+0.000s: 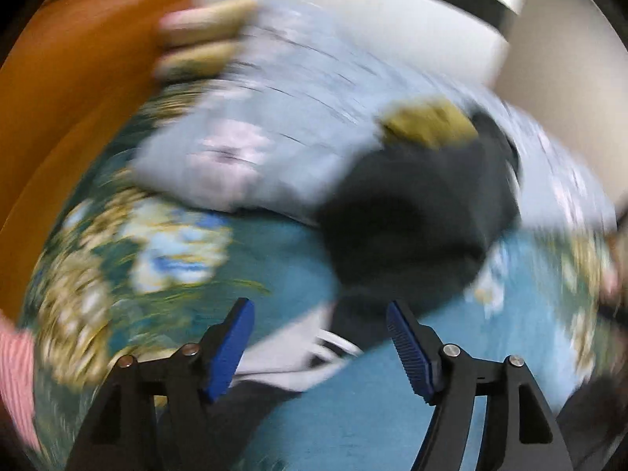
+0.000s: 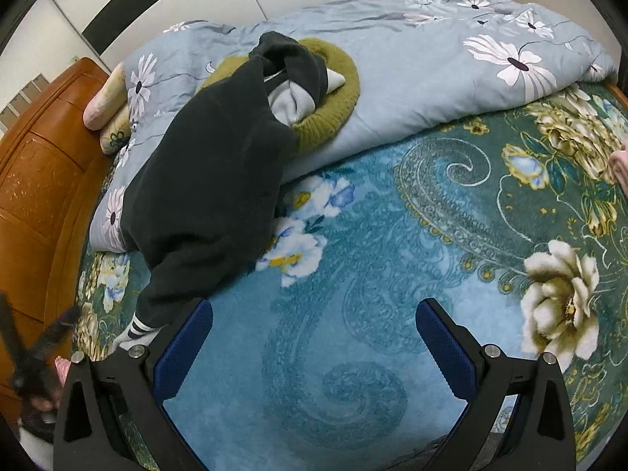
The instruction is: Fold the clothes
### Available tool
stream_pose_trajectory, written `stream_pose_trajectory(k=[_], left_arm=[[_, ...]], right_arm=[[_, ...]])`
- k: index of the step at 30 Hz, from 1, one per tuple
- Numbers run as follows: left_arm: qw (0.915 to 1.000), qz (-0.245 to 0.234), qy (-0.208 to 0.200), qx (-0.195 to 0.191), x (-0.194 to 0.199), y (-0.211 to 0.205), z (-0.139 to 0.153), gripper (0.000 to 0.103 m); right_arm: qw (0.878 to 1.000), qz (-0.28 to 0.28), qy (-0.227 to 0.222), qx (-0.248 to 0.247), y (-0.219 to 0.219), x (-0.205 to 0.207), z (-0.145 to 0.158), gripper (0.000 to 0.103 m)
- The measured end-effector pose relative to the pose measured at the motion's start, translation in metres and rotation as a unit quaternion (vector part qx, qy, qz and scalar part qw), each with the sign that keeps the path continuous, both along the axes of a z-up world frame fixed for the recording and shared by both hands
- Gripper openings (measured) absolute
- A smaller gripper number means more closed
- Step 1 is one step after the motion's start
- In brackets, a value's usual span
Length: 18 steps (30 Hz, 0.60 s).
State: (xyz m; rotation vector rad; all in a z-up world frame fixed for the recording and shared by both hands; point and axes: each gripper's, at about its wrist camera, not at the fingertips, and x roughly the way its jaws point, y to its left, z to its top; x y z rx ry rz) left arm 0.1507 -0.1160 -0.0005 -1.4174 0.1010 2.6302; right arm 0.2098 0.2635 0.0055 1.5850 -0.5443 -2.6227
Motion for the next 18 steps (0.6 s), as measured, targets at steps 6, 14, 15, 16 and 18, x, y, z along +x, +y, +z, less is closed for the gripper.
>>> stream_pose_trajectory(k=[6,14,15,16,18], left_arm=[[0.9823,-0.136,-0.033,-0.125,-0.030,0.062,-0.065,0.074],[0.9524,-0.205,-0.045,-0.222,-0.045,0.101,-0.107,0.076],[0.9516,-0.200,-0.045,-0.229,-0.049,0.105,-0.109,0.076],[0.9507,-0.194,-0.042,-0.239,-0.052,0.108,-0.111,0.076],[0.9485,-0.185,-0.041,-0.254,-0.059,0.114,-0.115,0.076]], right_arm=[[1.000,-0.015,-0.005,0.004,0.011,0.011,0.000,0.103],[0.999,-0.036,-0.005,-0.004,0.018,0.021,0.002,0.103],[0.999,-0.034,-0.004,-0.003,0.017,0.021,0.002,0.103],[0.999,-0.032,-0.003,-0.001,0.016,0.021,0.003,0.103],[1.000,-0.029,0.001,0.003,0.013,0.021,0.006,0.103]])
